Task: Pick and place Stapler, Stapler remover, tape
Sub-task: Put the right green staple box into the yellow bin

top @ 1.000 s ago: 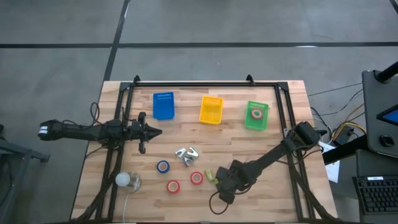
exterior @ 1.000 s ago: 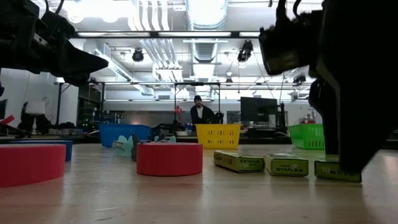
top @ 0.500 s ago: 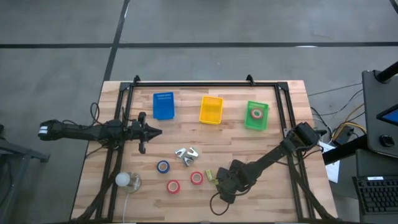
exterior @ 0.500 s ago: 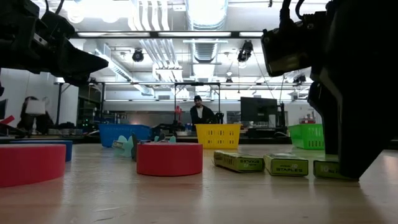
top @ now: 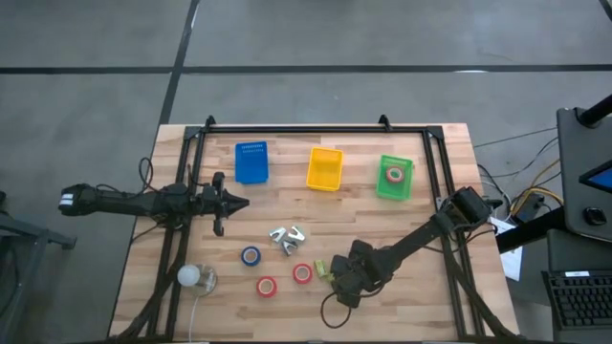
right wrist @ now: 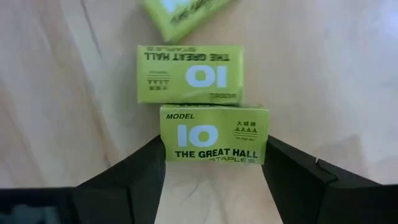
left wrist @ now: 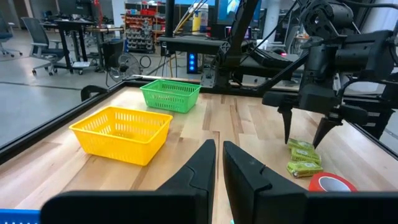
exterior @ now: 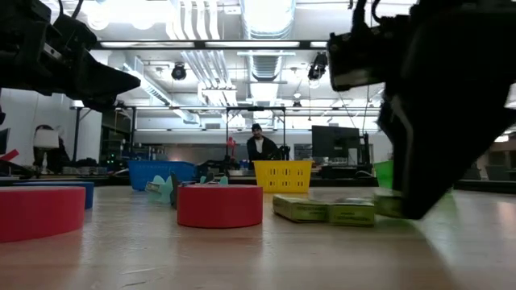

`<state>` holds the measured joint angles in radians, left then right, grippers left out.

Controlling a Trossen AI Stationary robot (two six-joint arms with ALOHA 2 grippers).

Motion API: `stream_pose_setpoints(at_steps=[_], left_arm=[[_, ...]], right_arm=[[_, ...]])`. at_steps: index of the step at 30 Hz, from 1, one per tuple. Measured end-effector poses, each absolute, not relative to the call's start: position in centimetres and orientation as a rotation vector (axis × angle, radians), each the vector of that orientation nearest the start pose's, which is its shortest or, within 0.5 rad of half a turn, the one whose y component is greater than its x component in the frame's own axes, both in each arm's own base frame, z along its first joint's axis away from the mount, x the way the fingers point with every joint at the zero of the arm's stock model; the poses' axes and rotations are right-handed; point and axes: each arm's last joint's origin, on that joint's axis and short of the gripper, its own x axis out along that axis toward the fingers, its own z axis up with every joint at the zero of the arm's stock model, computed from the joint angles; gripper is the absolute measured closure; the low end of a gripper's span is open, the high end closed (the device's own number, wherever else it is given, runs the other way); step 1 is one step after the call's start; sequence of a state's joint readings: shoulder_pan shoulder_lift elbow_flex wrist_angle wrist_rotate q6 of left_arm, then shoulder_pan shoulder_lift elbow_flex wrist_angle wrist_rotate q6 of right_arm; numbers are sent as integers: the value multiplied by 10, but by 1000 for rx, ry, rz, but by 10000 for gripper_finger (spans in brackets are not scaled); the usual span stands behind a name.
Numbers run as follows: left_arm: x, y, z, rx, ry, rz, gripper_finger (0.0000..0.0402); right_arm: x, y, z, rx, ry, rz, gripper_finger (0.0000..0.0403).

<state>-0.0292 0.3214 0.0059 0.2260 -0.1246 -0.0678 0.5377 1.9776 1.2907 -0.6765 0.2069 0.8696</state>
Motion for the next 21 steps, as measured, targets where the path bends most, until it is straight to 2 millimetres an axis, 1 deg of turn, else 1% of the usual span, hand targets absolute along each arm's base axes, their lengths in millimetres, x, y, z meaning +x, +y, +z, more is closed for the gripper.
stream_pose_setpoints(at_steps=[6,10,14,17,21], left_arm=[[117,0,159,-61,88,99,367],[117,0,159,-60,92,99,367],[117,0,159,-61,91,99,367],[117,0,159,-60,91,99,367],[117,0,158,-60,95,99,367]], right_arm=[[321,182,146,217,1270,-281,160],[324,175,150,193,1270,-268,161],[331,158,162,191,1245,-276,166],[334,143,176,196,1208,-290,164],[340,118,193,174,1155,-306,158]])
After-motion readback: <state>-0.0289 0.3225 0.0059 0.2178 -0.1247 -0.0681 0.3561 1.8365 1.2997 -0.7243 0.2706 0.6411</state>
